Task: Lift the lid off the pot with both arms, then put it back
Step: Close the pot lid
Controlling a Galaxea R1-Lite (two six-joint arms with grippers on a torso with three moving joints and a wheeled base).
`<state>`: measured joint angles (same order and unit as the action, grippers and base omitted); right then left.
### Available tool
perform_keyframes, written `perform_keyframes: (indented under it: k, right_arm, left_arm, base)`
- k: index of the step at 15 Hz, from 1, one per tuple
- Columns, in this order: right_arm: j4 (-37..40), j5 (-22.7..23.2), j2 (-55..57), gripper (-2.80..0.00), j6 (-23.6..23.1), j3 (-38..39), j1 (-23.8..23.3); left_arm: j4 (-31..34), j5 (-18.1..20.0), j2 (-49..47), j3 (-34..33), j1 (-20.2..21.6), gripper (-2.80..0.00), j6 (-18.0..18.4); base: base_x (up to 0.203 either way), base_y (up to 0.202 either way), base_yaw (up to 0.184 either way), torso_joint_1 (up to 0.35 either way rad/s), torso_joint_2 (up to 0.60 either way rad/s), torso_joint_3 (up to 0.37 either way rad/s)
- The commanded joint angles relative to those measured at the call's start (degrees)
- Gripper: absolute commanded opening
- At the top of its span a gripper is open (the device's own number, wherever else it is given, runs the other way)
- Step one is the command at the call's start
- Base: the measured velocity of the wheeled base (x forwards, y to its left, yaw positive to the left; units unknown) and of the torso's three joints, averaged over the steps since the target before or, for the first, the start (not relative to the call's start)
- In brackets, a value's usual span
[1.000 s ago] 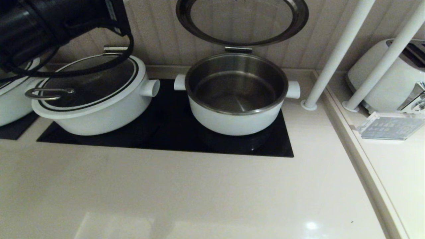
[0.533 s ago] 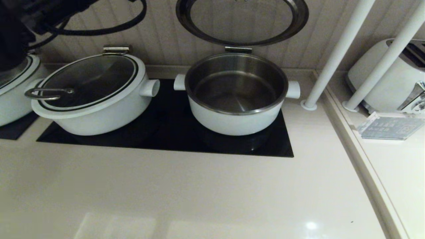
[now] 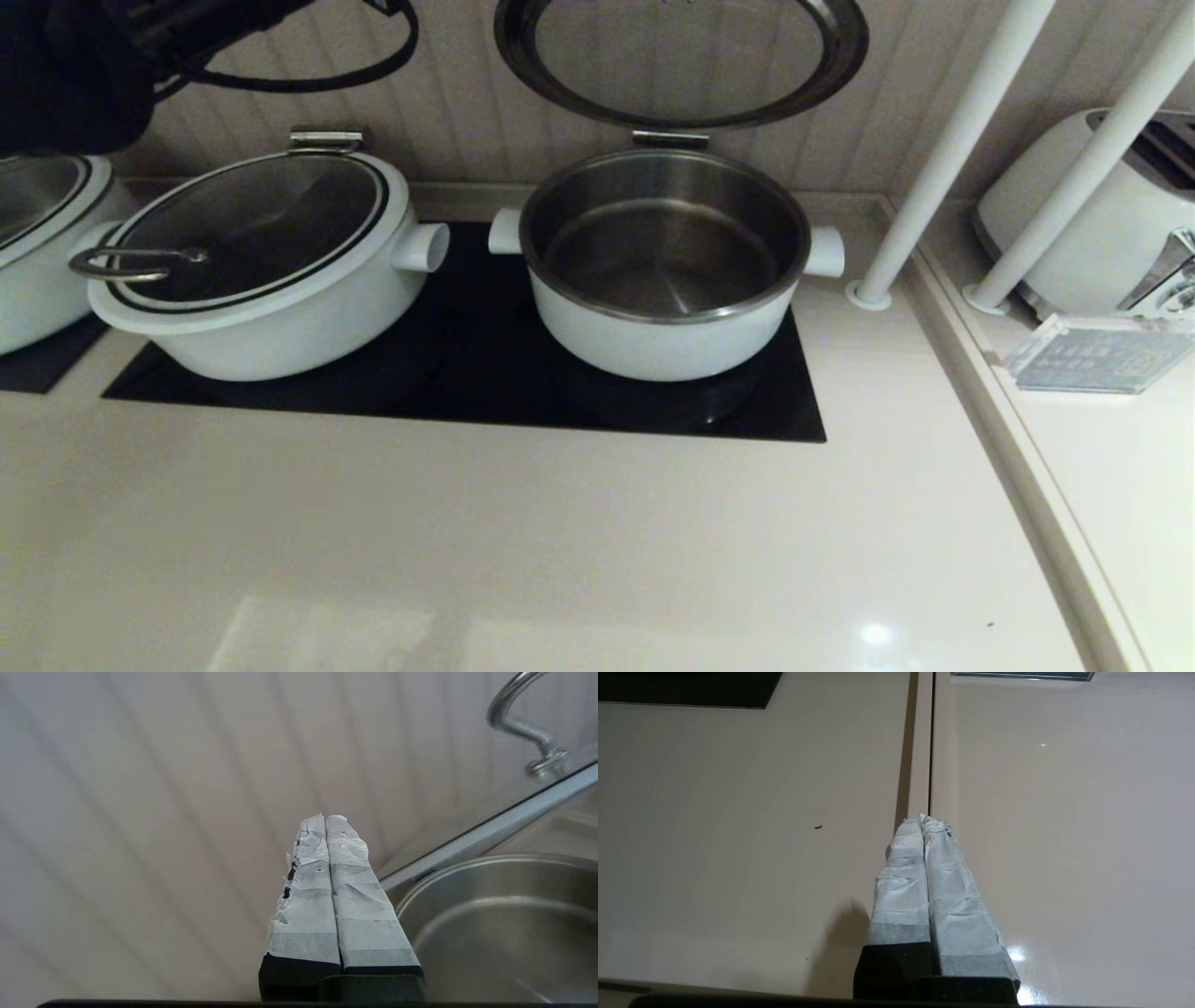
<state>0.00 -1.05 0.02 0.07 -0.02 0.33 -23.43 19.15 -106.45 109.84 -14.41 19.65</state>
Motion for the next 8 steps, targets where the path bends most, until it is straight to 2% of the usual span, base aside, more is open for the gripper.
perform_keyframes:
  k: [1,4,8]
  right_arm:
    - [0.00,-0.01,-0.02,-2.80,0.01,0.02,0.02]
    - [0.00,-0.01,-0.02,-2.80,0.01,0.00,0.02]
    - [0.00,-0.01,-0.02,-2.80,0.01,-0.04,0.02]
  left_arm:
    - [-0.12,1.68,-1.67,0.92,0.08,-2.80,0.12]
    - [-0.70,4.46,-2.52,0.99,0.08,-2.80,0.03]
    - [-1.00,4.84,-3.50,1.17,-0.07,-2.80,-0.14]
  base:
    - [0.000,0.000,0.000,0.000,0.00,0.000]
    - [0.000,0.000,0.000,0.000,0.00,0.000]
    - [0.000,0.000,0.000,0.000,0.00,0.000]
